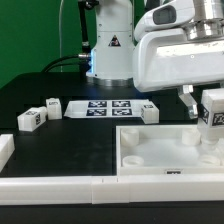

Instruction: Assemble one leg

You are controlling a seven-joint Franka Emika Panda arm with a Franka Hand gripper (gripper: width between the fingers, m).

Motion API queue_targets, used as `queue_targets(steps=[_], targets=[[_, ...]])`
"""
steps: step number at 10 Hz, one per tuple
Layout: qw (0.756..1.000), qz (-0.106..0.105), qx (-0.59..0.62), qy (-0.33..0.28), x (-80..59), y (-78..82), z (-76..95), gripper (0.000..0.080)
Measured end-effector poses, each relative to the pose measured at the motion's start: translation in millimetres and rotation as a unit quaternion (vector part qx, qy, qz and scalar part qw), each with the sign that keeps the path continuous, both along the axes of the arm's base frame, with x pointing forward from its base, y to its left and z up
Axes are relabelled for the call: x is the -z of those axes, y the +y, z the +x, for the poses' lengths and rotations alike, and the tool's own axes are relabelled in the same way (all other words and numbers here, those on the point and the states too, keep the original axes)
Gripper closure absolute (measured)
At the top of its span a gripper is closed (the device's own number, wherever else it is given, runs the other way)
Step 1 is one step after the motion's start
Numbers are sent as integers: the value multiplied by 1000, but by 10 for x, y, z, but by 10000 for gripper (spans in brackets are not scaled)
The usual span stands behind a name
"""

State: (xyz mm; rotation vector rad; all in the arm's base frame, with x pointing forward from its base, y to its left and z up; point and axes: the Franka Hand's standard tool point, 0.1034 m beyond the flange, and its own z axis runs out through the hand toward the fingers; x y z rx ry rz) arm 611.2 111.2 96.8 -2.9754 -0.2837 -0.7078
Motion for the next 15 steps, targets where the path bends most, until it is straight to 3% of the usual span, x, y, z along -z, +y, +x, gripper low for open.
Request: queue_targets(steps=[1, 4, 9, 15], targets=[[1000, -4, -3, 2, 56, -53, -10, 511], [1000, -4, -5, 2, 59, -26, -18, 511], [1000, -4, -11, -1, 178, 60, -65, 511], [1000, -6, -7, -9, 306, 19, -89, 509]])
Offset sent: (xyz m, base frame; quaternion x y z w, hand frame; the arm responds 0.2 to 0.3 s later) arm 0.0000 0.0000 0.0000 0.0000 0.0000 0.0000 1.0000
